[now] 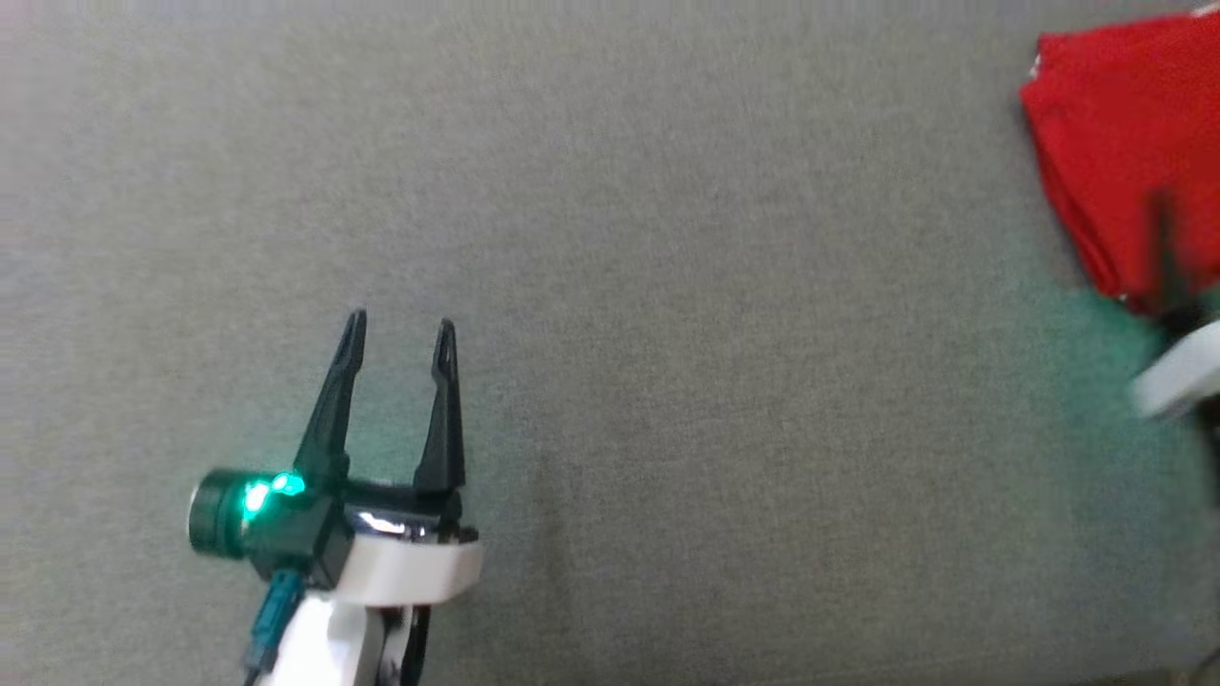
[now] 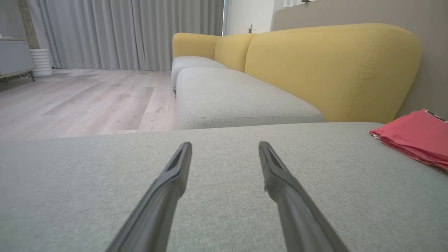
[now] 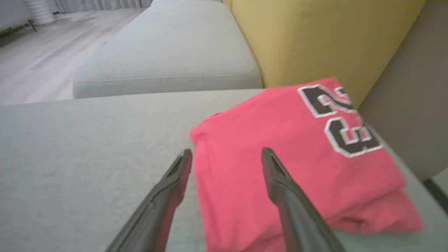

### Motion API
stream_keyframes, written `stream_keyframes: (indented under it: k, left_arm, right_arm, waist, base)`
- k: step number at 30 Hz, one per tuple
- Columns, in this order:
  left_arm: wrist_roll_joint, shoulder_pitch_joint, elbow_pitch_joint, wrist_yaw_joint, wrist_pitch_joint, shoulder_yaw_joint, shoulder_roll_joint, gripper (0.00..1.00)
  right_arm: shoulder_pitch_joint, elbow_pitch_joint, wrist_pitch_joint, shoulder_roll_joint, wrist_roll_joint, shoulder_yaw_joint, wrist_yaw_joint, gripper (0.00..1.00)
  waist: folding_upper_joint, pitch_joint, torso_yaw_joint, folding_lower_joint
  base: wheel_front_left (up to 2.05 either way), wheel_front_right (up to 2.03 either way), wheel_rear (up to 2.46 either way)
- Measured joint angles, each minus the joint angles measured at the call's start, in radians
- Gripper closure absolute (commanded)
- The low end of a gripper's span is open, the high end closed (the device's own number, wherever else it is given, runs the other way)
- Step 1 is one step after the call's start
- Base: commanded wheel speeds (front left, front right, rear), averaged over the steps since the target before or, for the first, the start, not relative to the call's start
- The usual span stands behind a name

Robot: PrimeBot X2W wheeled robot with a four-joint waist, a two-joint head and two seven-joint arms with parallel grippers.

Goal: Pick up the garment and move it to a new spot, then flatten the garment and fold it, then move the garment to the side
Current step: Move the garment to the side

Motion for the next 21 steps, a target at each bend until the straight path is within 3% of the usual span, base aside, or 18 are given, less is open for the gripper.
stream_keyframes:
  k: [3, 8, 11, 14, 21]
  left_arm:
    - [-0.011, 0.027, 0.004, 0.012, 0.0, 0.006, 0.0, 0.0]
    - [-0.047, 0.101, 0.034, 0.032, 0.0, 0.023, 0.0, 0.0]
    - [-0.061, 0.139, 0.053, 0.037, 0.0, 0.025, 0.0, 0.0]
    - [-0.066, 0.173, 0.061, 0.038, 0.0, 0.035, 0.0, 0.0]
    - [-0.072, 0.236, 0.044, 0.019, 0.0, 0.058, 0.0, 0.0]
  right_arm:
    - [0.031, 0.019, -0.042, 0.047, 0.012, 0.051, 0.0, 0.0]
    - [0.097, 0.104, -0.217, 0.125, 0.043, 0.181, 0.0, 0.0]
    - [0.132, 0.16, -0.345, 0.149, 0.044, 0.246, 0.0, 0.0]
    - [0.158, 0.196, -0.389, 0.171, -0.005, 0.276, 0.0, 0.0]
    - [0.295, -0.036, -0.396, 0.275, -0.234, 0.169, 0.0, 0.0]
  waist:
    - [0.0, -0.036, 0.008, 0.0]
    - [0.0, -0.127, 0.029, -0.0001]
    - [0.0, -0.18, 0.044, -0.0002]
    - [0.0, -0.231, 0.058, -0.0002]
    - [0.0, -0.324, 0.088, -0.0001]
  base:
    - [0.0, 0.0, 0.0]
    - [0.0, 0.0, 0.0]
    - [0.0, 0.0, 0.0]
    - [0.0, 0.0, 0.0]
    - [0.0, 0.0, 0.0]
